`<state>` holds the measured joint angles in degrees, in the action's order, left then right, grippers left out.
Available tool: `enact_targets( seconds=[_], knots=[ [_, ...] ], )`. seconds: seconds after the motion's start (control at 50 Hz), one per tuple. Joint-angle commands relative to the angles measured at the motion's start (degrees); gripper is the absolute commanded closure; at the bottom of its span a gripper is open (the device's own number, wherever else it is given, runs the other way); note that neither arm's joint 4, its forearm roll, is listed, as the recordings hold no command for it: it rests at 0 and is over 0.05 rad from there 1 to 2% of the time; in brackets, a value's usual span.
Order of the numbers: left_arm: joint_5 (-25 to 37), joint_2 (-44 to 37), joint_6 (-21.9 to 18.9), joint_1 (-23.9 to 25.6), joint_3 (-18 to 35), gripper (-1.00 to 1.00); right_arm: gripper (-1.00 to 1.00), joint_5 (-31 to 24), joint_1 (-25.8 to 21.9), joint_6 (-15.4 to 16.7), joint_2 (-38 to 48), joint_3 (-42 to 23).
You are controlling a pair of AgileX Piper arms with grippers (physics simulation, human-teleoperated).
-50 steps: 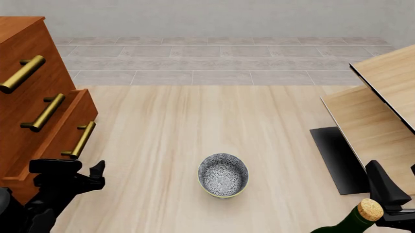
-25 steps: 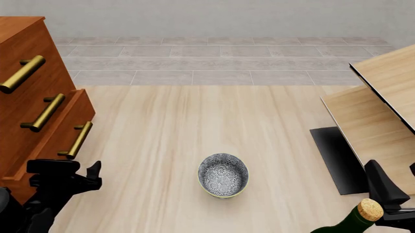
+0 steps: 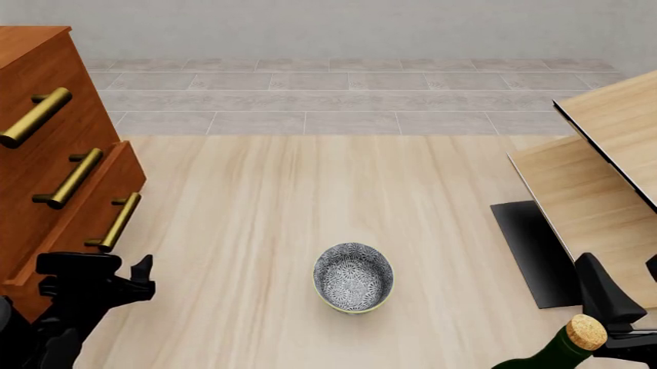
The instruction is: Close the bottom drawer of the cabinet.
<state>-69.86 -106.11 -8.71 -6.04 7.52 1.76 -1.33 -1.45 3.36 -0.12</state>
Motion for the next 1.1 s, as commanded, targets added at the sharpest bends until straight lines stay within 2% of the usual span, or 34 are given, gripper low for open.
enact_targets(
  seconds=[0.02,1.1],
  knots=[
    [0.11,-0.82,-0.57,-2.05,0.39,-1.00,-1.00,0.12,-0.11,0.07,0.11,0.02],
    [-0.03,-1.38,-4.98,-6.10,1.24,-1.00,-1.00,-0.82,0.21,-0.91,-1.17,-0.07]
  ],
)
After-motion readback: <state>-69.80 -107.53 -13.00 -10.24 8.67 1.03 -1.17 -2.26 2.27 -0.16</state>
